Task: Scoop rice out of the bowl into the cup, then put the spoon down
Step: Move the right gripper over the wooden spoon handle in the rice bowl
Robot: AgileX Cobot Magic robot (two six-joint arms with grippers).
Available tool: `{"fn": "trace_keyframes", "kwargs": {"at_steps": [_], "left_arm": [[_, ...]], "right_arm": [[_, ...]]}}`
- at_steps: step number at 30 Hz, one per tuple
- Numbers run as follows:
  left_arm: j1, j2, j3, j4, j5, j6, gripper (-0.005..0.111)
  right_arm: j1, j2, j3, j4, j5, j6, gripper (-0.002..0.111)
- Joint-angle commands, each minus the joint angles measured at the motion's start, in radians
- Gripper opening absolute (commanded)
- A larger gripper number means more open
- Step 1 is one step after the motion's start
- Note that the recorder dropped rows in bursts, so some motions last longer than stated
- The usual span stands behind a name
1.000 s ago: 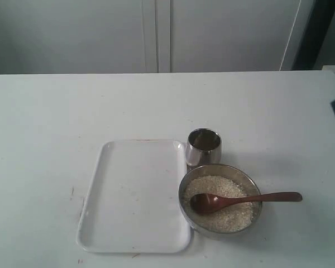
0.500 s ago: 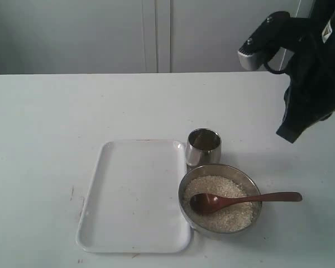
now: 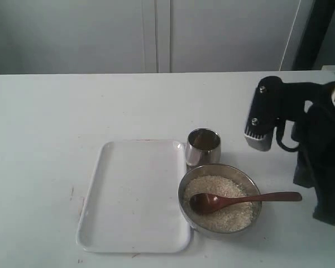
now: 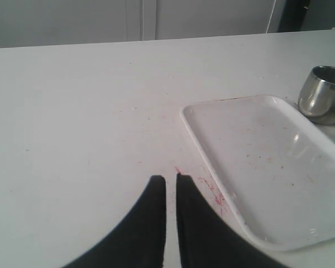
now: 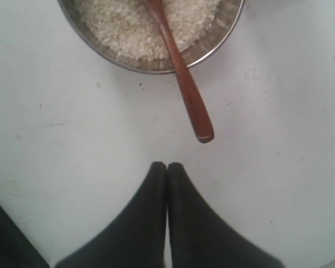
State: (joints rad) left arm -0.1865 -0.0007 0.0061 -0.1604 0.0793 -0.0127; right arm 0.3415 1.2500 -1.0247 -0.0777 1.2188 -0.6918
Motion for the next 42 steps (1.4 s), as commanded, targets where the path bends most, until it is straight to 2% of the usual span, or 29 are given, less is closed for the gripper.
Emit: {"fn": "trace_keyframes", "kwargs": {"at_steps": [1, 8, 10, 15, 17, 22, 29, 42], "left_arm": [[-0.001, 0.001, -0.006, -0.01, -0.003, -0.006, 0.014], [-0.001, 0.001, -0.006, -0.01, -0.003, -0.006, 0.014], [-0.001, 0.001, -0.006, -0.01, -0.003, -0.006, 0.014], [-0.001, 0.001, -0.006, -0.01, -0.003, -0.006, 0.014], [-0.001, 0.001, -0.006, -0.01, -0.003, -0.006, 0.014], [-0.001, 0.001, -0.006, -0.01, -0.003, -0.006, 0.014], [-0.001, 0.001, -0.006, -0.01, -0.003, -0.006, 0.014], [-0.001, 0.001, -0.006, -0.01, -0.003, -0.006, 0.014]], "right_arm": [[0.006, -0.033, 0.049, -0.008, 0.002, -0.011, 0.0], [0.006, -0.033, 0.118, -0.008, -0.07, -0.011, 0.001], [0.006, -0.033, 0.122, -0.008, -0.077, -0.013, 0.008], [0.006, -0.033, 0.122, 0.002, -0.106, -0.072, 0.045], [0.006, -0.033, 0.122, 0.014, -0.115, -0.066, 0.055], [0.006, -0.033, 0.122, 0.062, -0.128, -0.079, 0.056], [0.006, 0.003, 0.122, 0.066, -0.128, -0.304, 0.056], [0.006, 0.117, 0.122, 0.066, -0.192, -0.335, 0.056]]}}
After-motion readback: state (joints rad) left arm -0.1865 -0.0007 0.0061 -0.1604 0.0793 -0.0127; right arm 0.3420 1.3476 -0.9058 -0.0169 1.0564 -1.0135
